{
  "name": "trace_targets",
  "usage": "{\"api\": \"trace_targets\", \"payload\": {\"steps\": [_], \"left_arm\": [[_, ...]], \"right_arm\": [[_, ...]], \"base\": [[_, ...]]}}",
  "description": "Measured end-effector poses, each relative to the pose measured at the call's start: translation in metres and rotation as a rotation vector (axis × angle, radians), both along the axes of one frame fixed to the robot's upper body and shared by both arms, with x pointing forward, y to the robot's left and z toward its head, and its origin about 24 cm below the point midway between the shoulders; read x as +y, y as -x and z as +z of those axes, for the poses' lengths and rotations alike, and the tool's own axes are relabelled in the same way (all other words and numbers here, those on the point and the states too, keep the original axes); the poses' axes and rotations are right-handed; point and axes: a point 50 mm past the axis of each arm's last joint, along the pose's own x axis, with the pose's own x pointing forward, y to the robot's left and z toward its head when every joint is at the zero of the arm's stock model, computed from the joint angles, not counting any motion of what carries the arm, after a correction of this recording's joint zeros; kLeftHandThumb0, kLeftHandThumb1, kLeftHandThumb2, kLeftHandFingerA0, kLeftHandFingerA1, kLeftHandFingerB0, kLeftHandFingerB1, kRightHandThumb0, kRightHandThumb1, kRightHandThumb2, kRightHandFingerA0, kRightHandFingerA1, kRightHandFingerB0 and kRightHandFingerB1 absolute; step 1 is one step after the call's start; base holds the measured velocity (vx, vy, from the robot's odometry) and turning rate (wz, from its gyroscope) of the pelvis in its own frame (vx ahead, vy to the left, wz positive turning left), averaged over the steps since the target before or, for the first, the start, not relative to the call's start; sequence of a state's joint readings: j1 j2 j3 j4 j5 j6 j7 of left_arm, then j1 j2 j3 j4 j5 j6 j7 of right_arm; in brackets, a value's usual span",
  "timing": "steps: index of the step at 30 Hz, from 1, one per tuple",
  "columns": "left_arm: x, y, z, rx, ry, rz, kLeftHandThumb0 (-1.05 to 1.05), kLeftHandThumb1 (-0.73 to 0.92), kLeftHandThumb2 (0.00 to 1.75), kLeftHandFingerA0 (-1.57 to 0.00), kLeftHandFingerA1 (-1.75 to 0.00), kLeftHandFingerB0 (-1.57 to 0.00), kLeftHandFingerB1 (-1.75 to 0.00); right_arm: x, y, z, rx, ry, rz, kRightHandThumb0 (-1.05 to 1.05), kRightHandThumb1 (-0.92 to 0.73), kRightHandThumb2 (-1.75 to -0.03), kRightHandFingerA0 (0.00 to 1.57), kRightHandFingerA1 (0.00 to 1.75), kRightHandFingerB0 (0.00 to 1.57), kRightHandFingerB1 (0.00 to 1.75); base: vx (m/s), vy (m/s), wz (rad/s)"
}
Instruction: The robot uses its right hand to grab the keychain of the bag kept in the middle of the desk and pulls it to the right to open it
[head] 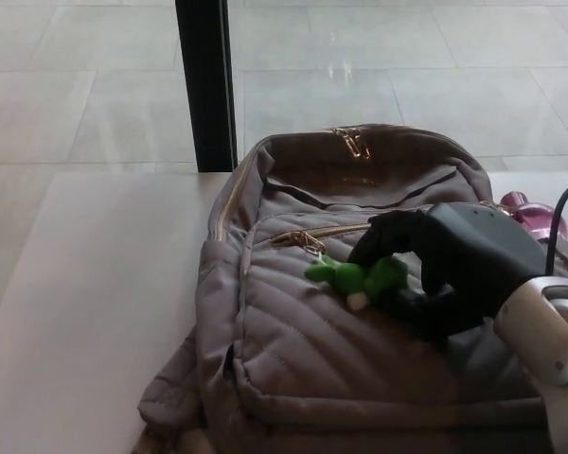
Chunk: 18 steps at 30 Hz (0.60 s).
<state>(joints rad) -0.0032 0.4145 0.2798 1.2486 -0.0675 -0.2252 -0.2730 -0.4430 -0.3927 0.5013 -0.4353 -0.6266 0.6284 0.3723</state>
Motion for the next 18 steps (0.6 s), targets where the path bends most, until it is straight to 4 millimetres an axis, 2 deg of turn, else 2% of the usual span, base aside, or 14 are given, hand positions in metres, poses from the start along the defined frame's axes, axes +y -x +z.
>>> {"api": "trace_targets", "payload": {"steps": [1, 2, 4, 5, 6, 8, 9, 10, 11, 12, 13, 14, 15, 18], "left_arm": [[0.0, 0.0, 0.0, -0.002, 0.001, 0.001, -0.82, 0.92, 0.81, -0.66, -0.59, -0.55, -0.46], [0.0, -0.001, 0.0, -0.003, 0.001, 0.001, -0.88, 0.81, 0.96, -0.63, -0.63, -0.51, -0.53], [-0.001, -0.001, 0.0, -0.005, 0.002, 0.003, -0.88, 0.82, 0.97, -0.61, -0.62, -0.51, -0.53], [-0.001, -0.001, 0.0, -0.005, 0.003, 0.004, -0.89, 0.82, 0.96, -0.63, -0.64, -0.51, -0.52], [-0.001, -0.001, -0.001, -0.006, 0.005, 0.006, -0.89, 0.82, 0.96, -0.63, -0.64, -0.51, -0.52], [-0.001, -0.001, -0.001, -0.008, 0.008, 0.01, -0.82, 0.92, 0.83, -0.64, -0.59, -0.53, -0.46], [-0.001, -0.001, -0.001, -0.01, 0.009, 0.012, -0.81, 0.92, 0.84, -0.66, -0.61, -0.5, -0.48], [-0.001, -0.001, -0.001, -0.01, 0.01, 0.013, -0.81, 0.92, 0.84, -0.64, -0.6, -0.51, -0.48], [-0.001, -0.001, -0.001, -0.01, 0.01, 0.014, -0.84, 0.92, 0.85, -0.63, -0.61, -0.5, -0.48], [-0.001, -0.001, -0.001, -0.01, 0.01, 0.015, -0.83, 0.92, 0.82, -0.64, -0.58, -0.54, -0.46], [-0.001, 0.0, -0.001, -0.01, 0.01, 0.016, -0.84, 0.92, 0.81, -0.65, -0.58, -0.54, -0.46], [-0.001, 0.0, -0.001, -0.012, 0.012, 0.019, -0.9, 0.81, 0.95, -0.63, -0.62, -0.51, -0.52], [-0.001, 0.0, -0.001, -0.014, 0.013, 0.022, -0.84, 0.92, 0.8, -0.66, -0.58, -0.55, -0.46], [-0.001, 0.0, -0.001, -0.018, 0.016, 0.027, -0.84, 0.92, 0.8, -0.66, -0.57, -0.55, -0.45]], "right_arm": [[0.0, 0.0, 0.0, -0.003, -0.004, 0.001, -0.27, -0.54, -1.11, 0.95, 1.69, 0.99, 0.96], [0.001, 0.0, -0.001, -0.005, -0.009, 0.002, -0.28, -0.54, -1.12, 0.95, 1.7, 0.98, 0.96], [0.001, 0.0, -0.002, -0.011, -0.026, 0.003, -0.26, -0.52, -1.14, 0.96, 1.68, 0.99, 1.02], [0.002, 0.0, -0.003, -0.015, -0.036, 0.002, -0.3, -0.48, -1.13, 1.15, 1.46, 0.99, 1.03], [0.001, 0.001, -0.003, -0.019, -0.044, 0.001, -0.3, -0.48, -1.13, 1.15, 1.46, 0.99, 1.03], [0.001, 0.001, -0.004, -0.033, -0.054, -0.003, -0.33, -0.45, -1.17, 1.16, 1.49, 0.98, 1.07], [0.0, 0.001, -0.004, -0.041, -0.058, -0.005, -0.29, -0.46, -1.23, 0.97, 1.7, 0.91, 1.19], [0.0, 0.002, -0.005, -0.046, -0.063, -0.007, -0.31, -0.45, -1.25, 0.97, 1.75, 0.89, 1.21], [0.0, 0.002, -0.006, -0.054, -0.072, -0.012, -0.34, -0.53, -1.21, 1.21, 1.34, 0.93, 1.08], [0.0, 0.003, -0.008, -0.058, -0.079, -0.017, -0.37, -0.5, -1.19, 1.22, 1.37, 0.91, 1.11], [0.0, 0.003, -0.009, -0.064, -0.086, -0.024, -0.29, -0.44, -1.2, 1.01, 1.75, 0.84, 1.43], [-0.001, 0.003, -0.01, -0.074, -0.094, -0.033, -0.38, -0.44, -1.13, 1.23, 1.4, 0.99, 1.24], [-0.002, 0.003, -0.01, -0.083, -0.101, -0.04, -0.28, -0.45, -1.12, 0.98, 1.75, 0.72, 1.62], [-0.005, 0.004, -0.011, -0.118, -0.128, -0.056, -0.3, -0.49, -1.12, 0.94, 1.75, 0.77, 1.57]], "base": [[0.0, 0.0, 0.0], [0.0, 0.0, 0.0], [0.0, 0.0, 0.0], [0.0, 0.0, 0.0], [0.0, 0.0, 0.0], [0.0, 0.0, 0.0], [0.0, 0.0, 0.0], [0.0, 0.0, 0.0], [0.0, 0.0, 0.0], [0.0, 0.0, 0.0], [0.0, 0.0, 0.0], [0.0, 0.0, 0.0], [0.0, 0.0, 0.0], [0.0, 0.0, 0.0]]}}
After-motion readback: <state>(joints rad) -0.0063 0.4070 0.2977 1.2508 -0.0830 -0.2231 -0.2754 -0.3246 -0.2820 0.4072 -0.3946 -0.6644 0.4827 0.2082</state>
